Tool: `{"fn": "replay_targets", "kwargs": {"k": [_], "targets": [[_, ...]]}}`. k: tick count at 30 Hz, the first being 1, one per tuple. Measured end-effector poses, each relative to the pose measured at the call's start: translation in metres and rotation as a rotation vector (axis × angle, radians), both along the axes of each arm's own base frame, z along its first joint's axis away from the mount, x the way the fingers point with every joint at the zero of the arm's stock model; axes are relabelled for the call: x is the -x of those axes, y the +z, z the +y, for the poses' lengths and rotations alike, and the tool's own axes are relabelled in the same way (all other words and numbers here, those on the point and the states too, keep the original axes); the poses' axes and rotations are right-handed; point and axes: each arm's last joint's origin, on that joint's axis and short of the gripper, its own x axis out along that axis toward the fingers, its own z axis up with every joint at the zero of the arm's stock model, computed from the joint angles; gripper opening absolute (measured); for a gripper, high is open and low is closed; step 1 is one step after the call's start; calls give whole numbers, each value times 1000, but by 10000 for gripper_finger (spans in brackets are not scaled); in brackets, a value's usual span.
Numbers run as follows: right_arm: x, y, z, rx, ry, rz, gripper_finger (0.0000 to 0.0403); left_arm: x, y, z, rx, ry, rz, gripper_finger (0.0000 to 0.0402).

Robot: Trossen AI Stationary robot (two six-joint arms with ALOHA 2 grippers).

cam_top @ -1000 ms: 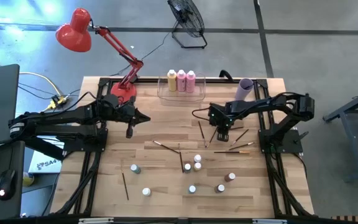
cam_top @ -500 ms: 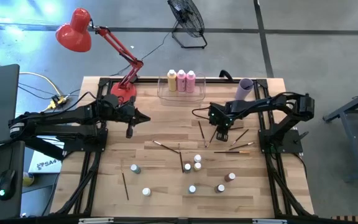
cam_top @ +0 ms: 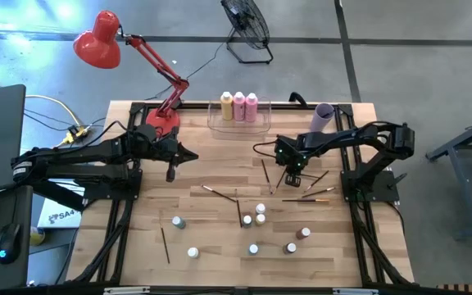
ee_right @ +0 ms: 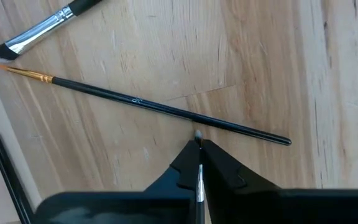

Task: Pick & Place Paint Supplies
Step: Put the black paint brush into the violet cup

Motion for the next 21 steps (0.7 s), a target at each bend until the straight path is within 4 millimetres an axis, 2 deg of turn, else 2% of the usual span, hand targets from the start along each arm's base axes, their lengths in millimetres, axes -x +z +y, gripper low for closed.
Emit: {"fn": "replay_targets", "kwargs": {"k": [8, 21], "targets": [[2, 6, 1, -18, 4, -29, 3, 0, 0, 0, 0, 0, 0, 17], [16, 41, -3, -23, -19, -149, 3, 0, 0, 0, 0, 0, 0, 17]]}}
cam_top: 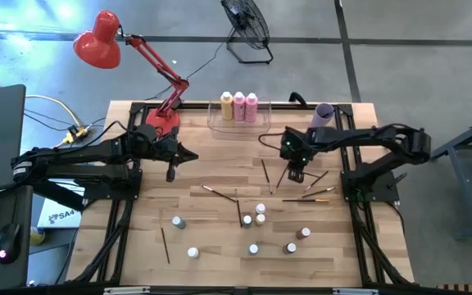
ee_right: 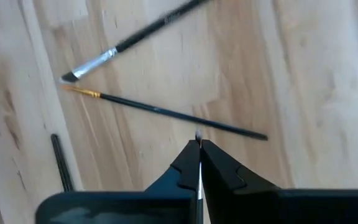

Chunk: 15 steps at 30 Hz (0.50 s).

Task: Pick & Place Paint Supplies
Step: Put the black paint brush into the violet cup

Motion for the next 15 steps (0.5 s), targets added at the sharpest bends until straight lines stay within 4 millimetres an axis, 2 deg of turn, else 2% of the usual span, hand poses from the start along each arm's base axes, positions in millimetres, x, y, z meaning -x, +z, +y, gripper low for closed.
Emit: {"fn": "replay_targets", "kwargs": {"k": [6, 15], "targets": [[11, 30, -3, 43, -24, -147, 3, 0, 0, 0, 0, 0, -1, 17], [37, 82, -6, 260, -135, -395, 3, 0, 0, 0, 0, 0, -1, 17]]}}
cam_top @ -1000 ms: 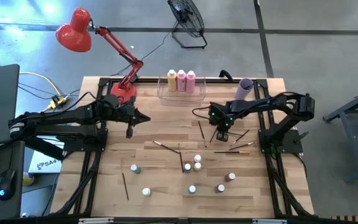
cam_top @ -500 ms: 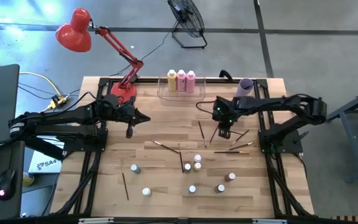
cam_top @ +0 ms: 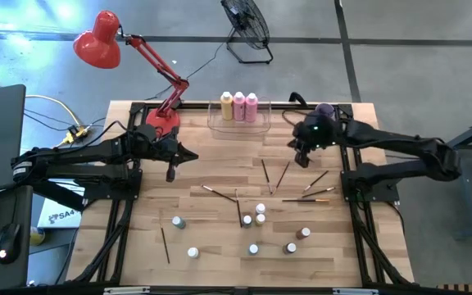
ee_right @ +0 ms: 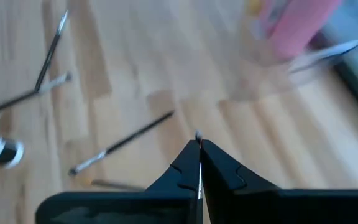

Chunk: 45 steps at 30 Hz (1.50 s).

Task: Pick & Place Paint Supplies
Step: Put the black paint brush into the violet cup

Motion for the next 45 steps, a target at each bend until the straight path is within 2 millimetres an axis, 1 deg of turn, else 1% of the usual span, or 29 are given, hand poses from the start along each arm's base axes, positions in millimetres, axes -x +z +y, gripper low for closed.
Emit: {"fn": "replay_targets", "kwargs": {"k": [7, 12, 18, 23, 30, 35, 40, 45], "targets": [[21, 27, -2, 145, -131, -126, 3, 0, 0, 0, 0, 0, 1, 17], [35, 43, -6, 253, -272, -206, 3, 0, 0, 0, 0, 0, 1, 17], [41, 64, -14, 405, -405, -355, 3, 0, 0, 0, 0, 0, 0, 17], [47, 70, -24, 487, -502, -368, 3, 0, 0, 0, 0, 0, 1, 17], [57, 75, -38, 531, -714, -398, 3, 0, 0, 0, 0, 0, 1, 17], [57, 72, -49, 532, -802, -407, 3, 0, 0, 0, 0, 0, 0, 17], [48, 49, -63, 518, -854, -383, 3, 0, 0, 0, 0, 0, 1, 17], [48, 30, -74, 561, -970, -340, 3, 0, 0, 0, 1, 0, 5, 17]]}}
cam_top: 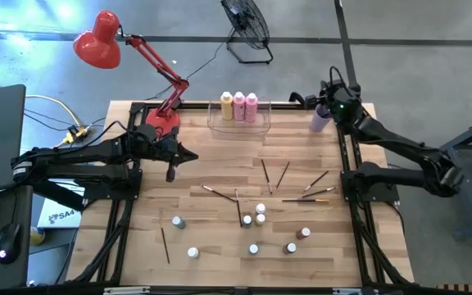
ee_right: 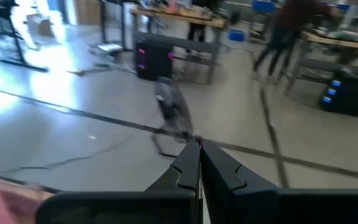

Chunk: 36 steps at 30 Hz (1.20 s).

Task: Pick & Place Paint Supplies
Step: Put the black paint brush into the violet cup

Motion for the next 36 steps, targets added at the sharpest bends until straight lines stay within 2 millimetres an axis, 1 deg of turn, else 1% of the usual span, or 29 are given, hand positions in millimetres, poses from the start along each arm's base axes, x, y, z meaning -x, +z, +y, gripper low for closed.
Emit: {"fn": "replay_targets", "kwargs": {"k": [8, 13, 18, 23, 36], "targets": [[-2, -11, -4, 7, -98, 7, 3, 1, -2, 0, 7, 0, 25, 17], [-2, -32, -6, -29, -143, 22, 3, 1, -2, 0, 7, 0, 25, 17], [-2, -47, -7, -21, -177, 4, 3, 1, -2, 0, 7, 0, 26, 17], [-3, -57, -9, -34, -237, 13, 3, 1, -2, 0, 7, 0, 25, 17], [-11, -81, -17, -109, -256, 65, 3, 1, -2, 0, 7, 0, 25, 17]]}}
